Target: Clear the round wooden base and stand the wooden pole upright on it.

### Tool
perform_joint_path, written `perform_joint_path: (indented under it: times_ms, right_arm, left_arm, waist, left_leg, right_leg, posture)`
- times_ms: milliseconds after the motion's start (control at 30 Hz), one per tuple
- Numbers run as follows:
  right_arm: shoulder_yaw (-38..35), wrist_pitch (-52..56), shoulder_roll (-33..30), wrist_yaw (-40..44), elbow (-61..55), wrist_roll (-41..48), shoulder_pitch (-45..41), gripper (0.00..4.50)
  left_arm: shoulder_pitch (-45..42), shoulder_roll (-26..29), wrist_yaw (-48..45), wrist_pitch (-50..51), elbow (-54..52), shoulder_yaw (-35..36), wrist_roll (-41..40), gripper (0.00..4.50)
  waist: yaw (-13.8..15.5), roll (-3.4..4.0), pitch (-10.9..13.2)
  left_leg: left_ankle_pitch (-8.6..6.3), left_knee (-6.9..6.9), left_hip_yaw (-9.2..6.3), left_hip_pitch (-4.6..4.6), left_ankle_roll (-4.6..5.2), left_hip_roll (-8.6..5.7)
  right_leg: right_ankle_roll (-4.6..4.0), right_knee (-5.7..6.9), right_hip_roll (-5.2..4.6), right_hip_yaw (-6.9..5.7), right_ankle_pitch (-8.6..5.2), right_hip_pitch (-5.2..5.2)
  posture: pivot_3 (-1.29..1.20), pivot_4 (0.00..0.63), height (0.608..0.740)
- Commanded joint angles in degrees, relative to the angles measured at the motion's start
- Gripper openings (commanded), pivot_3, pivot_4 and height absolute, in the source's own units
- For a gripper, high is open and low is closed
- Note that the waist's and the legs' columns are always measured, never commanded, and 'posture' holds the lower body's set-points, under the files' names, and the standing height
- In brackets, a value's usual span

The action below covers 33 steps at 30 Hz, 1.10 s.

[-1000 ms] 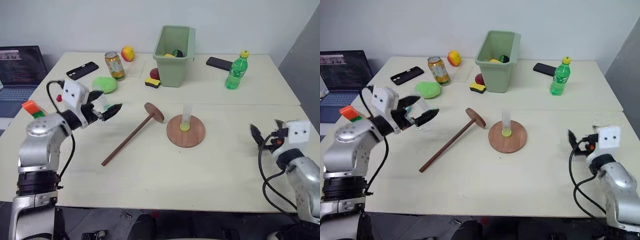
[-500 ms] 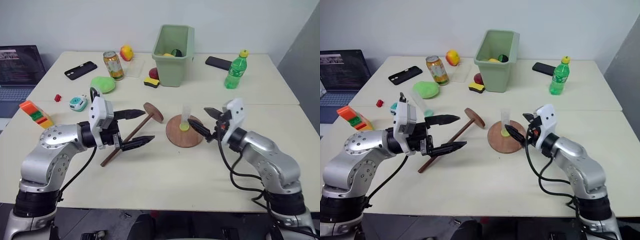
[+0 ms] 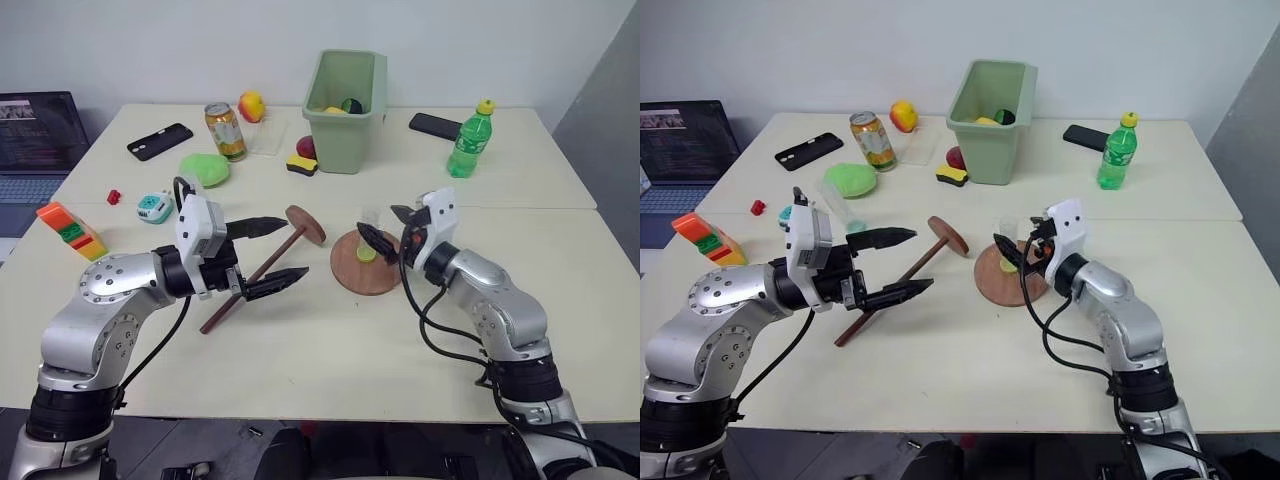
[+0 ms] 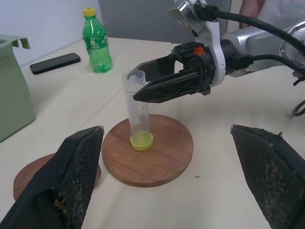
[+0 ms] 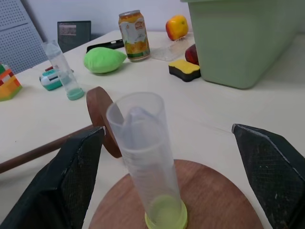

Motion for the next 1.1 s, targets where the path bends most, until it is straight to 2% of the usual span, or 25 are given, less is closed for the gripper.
perform_joint_path:
  times_ms: [33,167,500,700,833,933,1100]
  right_arm:
    - [-0.4,-1.8,1.0,0.6,-0.5,-0.2,-1.2,4.12]
    - [-0.4,-2.0,1.6,1.2,-0.3,0.0,-1.5,3.46]
    - [0.5,-2.4,1.8,2.5,-0.8,-1.0,-0.1,1.18]
    - [-6.1,-0.1,-0.9,0.4,-8.4,1.6,0.4,1.18]
    - [-12.3,1.4,-6.2,-4.3,-11.1,-1.6,1.1,1.18]
    - [-16.3,0.0,-10.1,-7.2,-9.1,-4.9,1.9,1.18]
    - [-20.3,-4.1,-10.2,-12.4,2.0,-8.4,1.0,1.18]
  left_arm:
    - [-0.9,-0.3,0.6,-1.1,-0.9,0.8,-0.1,4.50]
    - [-1.1,-0.7,0.8,-1.3,-0.9,0.4,0.3,4.50]
    - [-2.1,-1.1,0.9,-2.0,-0.2,-0.7,0.9,4.50]
    - [-4.1,-1.2,-0.2,-1.3,-0.2,-1.6,-0.1,4.50]
    - [-6.6,-1.7,-2.5,-0.3,-0.5,-4.3,-1.0,4.50]
    - [-10.1,-3.2,-3.5,0.0,0.8,-6.6,-1.1,4.50]
    - [-14.0,-5.4,-4.7,-0.9,3.9,-8.9,0.2,4.50]
  waist:
    - [0.0,0.00,0.0]
    - [0.0,0.00,0.0]
    - [-0.2,0.00,0.0]
    - [-0.2,0.01,0.0]
    - [0.3,0.01,0.0]
    - [0.8,-0.01,0.0]
    - [-0.1,-0.01,0.0]
  left_leg:
    - [0.00,0.00,0.00,0.00,0.00,0.00]
    - [0.00,0.00,0.01,0.00,0.00,0.00]
    - [0.00,0.00,0.00,0.00,0.00,0.00]
    - [0.00,0.00,0.00,-0.02,0.00,-0.01]
    - [0.00,0.01,-0.01,-0.05,0.00,-0.04]
    - [0.00,0.02,0.01,-0.05,0.00,-0.06]
    - [-0.01,-0.03,0.13,0.01,0.02,0.00]
  right_leg:
    - [0.00,0.00,0.00,-0.01,0.00,0.00]
    - [0.00,0.00,0.00,0.00,0.00,0.00]
    - [0.00,0.00,0.00,0.00,0.00,0.00]
    - [0.00,-0.01,0.00,0.00,0.00,0.00]
    - [0.00,-0.04,-0.04,-0.01,0.00,0.01]
    - [0.00,-0.04,-0.03,-0.02,0.00,0.04]
    - [0.00,-0.01,0.04,0.07,0.00,0.03]
  posture:
    - [0.00,0.150,0.740]
    - [0.00,0.150,0.740]
    - [0.00,0.150,0.740]
    - [0.00,0.150,0.740]
    - [0.00,0.150,0.740]
    - [0.00,0.150,0.740]
    - [0.00,0.150,0.740]
